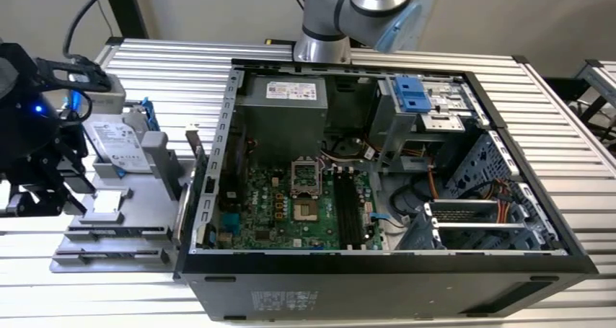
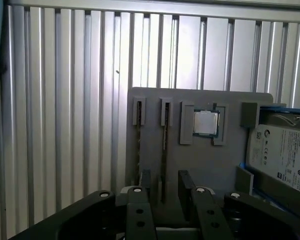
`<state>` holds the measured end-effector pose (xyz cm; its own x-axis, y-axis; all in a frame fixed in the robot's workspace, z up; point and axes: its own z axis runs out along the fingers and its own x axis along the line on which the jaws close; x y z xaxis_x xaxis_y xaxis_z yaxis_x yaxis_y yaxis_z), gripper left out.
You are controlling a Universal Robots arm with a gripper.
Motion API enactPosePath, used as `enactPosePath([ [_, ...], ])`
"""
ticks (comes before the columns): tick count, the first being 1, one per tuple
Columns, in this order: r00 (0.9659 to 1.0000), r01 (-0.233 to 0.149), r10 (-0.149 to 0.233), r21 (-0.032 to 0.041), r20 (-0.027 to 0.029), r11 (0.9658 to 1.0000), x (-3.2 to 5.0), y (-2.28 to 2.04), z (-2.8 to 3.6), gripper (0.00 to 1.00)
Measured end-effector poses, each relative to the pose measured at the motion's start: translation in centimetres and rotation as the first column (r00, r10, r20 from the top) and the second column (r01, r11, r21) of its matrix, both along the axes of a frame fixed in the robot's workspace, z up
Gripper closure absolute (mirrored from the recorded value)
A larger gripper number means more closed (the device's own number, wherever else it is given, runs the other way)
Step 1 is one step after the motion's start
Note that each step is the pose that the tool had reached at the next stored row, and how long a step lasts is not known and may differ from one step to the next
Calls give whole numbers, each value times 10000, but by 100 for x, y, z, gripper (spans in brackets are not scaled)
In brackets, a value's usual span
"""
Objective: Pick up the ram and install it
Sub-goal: 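Pick up the ram and move it above insertion slot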
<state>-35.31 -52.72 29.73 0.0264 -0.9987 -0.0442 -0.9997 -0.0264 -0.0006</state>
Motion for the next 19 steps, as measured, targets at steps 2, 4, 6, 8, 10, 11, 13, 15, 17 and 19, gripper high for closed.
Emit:
enactPosePath([
  [2,10000,0,0,0,0,10000,11,-5,-38,0],
  [4,10000,1,-1,0,0,10000,15,-9,-69,0],
  [6,10000,1,-1,0,1,10000,18,-12,-97,0],
  [8,10000,1,-1,-2,-1,10000,19,-13,-101,0],
  [10,10000,0,0,-2,-2,10000,19,-13,-102,0],
  [11,10000,0,0,-1,-1,10000,19,-13,-103,0],
  [13,10000,1,-1,2,2,10000,19,-14,-125,0],
  [15,10000,0,0,0,0,10000,20,-19,-160,0],
  [17,10000,-1,1,-1,-1,10000,21,-31,-196,0],
  [19,10000,0,0,1,1,10000,21,-50,-232,0],
])
